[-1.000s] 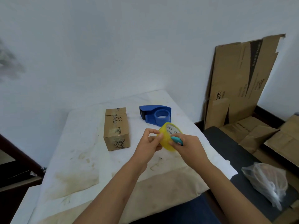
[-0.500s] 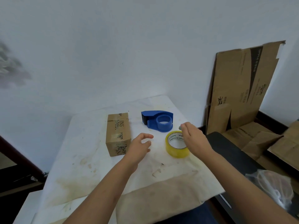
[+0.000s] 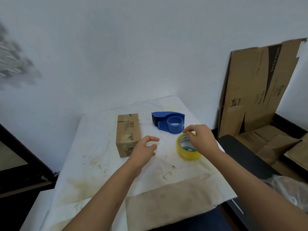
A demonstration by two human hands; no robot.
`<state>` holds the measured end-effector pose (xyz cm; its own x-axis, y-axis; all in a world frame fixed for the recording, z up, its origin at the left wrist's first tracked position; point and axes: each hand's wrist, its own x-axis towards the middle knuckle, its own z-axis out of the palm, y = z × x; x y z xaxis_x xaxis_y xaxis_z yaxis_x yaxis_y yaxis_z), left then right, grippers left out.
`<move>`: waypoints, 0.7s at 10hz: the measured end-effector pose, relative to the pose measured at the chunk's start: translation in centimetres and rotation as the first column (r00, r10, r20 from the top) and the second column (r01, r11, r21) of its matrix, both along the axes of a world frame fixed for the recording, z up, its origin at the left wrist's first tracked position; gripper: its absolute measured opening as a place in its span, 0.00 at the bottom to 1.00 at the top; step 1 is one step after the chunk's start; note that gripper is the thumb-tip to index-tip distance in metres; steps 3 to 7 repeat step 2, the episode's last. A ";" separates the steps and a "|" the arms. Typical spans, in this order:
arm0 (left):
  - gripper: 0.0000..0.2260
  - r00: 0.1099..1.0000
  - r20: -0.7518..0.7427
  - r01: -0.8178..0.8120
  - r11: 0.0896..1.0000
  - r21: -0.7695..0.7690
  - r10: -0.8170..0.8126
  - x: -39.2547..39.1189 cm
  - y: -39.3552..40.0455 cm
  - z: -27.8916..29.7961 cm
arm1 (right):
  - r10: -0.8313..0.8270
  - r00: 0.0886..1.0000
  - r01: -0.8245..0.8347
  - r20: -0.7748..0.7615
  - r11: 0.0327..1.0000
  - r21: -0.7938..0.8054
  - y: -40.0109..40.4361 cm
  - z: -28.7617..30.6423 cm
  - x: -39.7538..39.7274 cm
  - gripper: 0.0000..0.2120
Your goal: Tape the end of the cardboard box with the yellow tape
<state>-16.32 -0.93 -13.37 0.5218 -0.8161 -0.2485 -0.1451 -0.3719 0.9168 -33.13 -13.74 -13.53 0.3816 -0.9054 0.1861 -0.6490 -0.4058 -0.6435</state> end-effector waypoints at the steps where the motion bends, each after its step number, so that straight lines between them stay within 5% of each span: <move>1: 0.09 0.999 0.010 0.052 0.998 0.029 -0.052 0.0 1.0 0.8 | 0.066 0.995 -0.063 0.070 0.997 -0.043 0.8 1.1 1.0 0.11; 2: 0.09 0.995 0.089 0.043 0.997 -0.067 -0.037 1.1 3.2 4.7 | 0.119 0.959 -0.098 0.257 0.991 -0.096 2.6 6.2 1.2 0.11; 7: 0.09 0.995 0.089 0.043 0.997 -0.067 -0.037 1.1 3.2 4.7 | 0.119 0.959 -0.098 0.257 0.991 -0.096 2.6 6.2 1.2 0.11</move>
